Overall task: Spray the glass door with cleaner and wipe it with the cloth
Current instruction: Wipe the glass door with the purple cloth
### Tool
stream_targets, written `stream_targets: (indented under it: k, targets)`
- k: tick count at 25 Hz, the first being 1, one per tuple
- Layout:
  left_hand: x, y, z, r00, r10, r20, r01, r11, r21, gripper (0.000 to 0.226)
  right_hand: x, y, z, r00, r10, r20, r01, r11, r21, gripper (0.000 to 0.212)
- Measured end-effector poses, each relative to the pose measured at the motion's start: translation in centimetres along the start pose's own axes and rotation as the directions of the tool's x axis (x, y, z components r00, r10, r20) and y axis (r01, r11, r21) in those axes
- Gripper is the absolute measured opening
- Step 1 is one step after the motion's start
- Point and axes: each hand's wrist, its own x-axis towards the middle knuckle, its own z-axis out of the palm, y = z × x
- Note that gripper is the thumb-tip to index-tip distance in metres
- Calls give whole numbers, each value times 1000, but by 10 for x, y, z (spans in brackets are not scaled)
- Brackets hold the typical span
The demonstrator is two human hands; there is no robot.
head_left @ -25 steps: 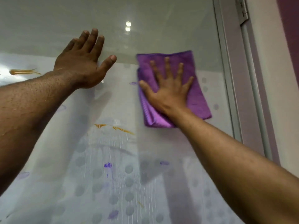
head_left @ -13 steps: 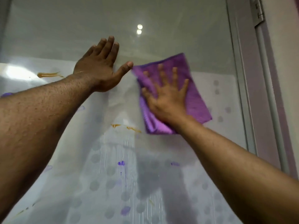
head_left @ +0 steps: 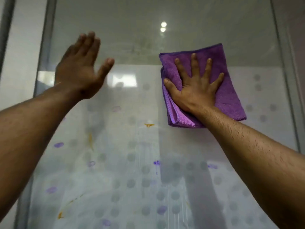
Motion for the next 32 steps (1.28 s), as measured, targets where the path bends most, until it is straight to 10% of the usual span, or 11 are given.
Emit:
stream_targets:
  k: [9, 15, 23, 29, 32]
  targets:
    - [-87, -121, 10, 980, -193, 54, 186, 976, 115, 89, -80, -16, 13, 851, -525, 10, 519, 838, -168, 75]
    - [-91, -121, 14, 970, -241, -36, 241, 970, 3, 89, -14, -75, 11, 997, -22, -69, 24, 999, 28, 77]
    - [-106, -147, 6, 985, -173, 20, 174, 985, -20, 79, -94, -67, 18, 786, -619, -9, 611, 778, -145, 77]
    - [-112, -156, 11, 990, -138, -6, 138, 990, -10, 65, -19, -74, 11, 997, -22, -78, 22, 1000, 4, 87]
    - [-111, -160, 13, 992, -122, -16, 122, 993, 1, 63, -24, -125, 16, 996, -56, -64, 57, 998, 6, 89]
